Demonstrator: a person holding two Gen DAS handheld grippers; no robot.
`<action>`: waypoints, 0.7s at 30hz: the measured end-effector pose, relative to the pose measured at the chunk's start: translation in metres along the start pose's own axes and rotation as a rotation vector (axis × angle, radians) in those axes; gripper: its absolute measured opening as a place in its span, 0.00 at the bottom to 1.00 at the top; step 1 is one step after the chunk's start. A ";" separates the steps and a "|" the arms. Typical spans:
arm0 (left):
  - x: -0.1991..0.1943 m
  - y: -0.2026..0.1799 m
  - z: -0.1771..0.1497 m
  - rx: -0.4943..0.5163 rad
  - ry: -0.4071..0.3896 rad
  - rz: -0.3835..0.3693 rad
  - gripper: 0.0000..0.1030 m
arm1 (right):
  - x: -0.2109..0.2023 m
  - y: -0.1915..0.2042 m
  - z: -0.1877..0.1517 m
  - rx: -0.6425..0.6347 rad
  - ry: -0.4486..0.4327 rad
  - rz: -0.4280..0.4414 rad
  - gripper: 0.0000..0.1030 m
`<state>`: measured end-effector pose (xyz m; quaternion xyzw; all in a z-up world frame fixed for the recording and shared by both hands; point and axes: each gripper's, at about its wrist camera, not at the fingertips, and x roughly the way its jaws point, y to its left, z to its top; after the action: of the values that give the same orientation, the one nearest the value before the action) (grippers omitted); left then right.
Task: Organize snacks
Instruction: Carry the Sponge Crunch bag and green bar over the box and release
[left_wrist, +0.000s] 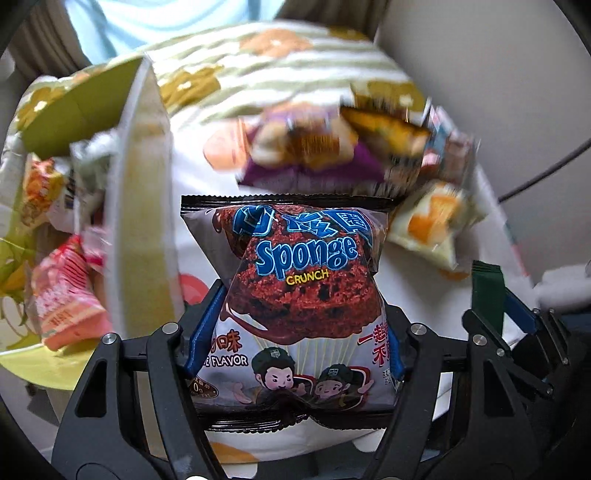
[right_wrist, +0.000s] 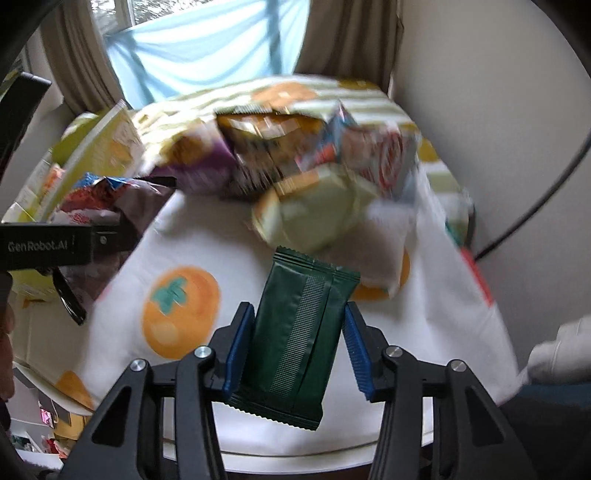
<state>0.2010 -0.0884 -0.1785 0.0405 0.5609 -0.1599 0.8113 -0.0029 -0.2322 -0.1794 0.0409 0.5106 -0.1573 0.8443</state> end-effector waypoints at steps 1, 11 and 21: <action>-0.010 0.004 0.003 -0.007 -0.023 -0.003 0.66 | -0.004 0.005 0.009 -0.007 -0.016 0.009 0.43; -0.104 0.093 0.035 -0.121 -0.233 0.077 0.67 | -0.034 0.080 0.108 -0.142 -0.150 0.213 0.43; -0.109 0.215 0.033 -0.251 -0.232 0.204 0.67 | -0.019 0.184 0.153 -0.275 -0.144 0.394 0.43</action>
<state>0.2613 0.1306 -0.0901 -0.0227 0.4723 -0.0092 0.8811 0.1756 -0.0887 -0.1070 0.0132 0.4480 0.0786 0.8905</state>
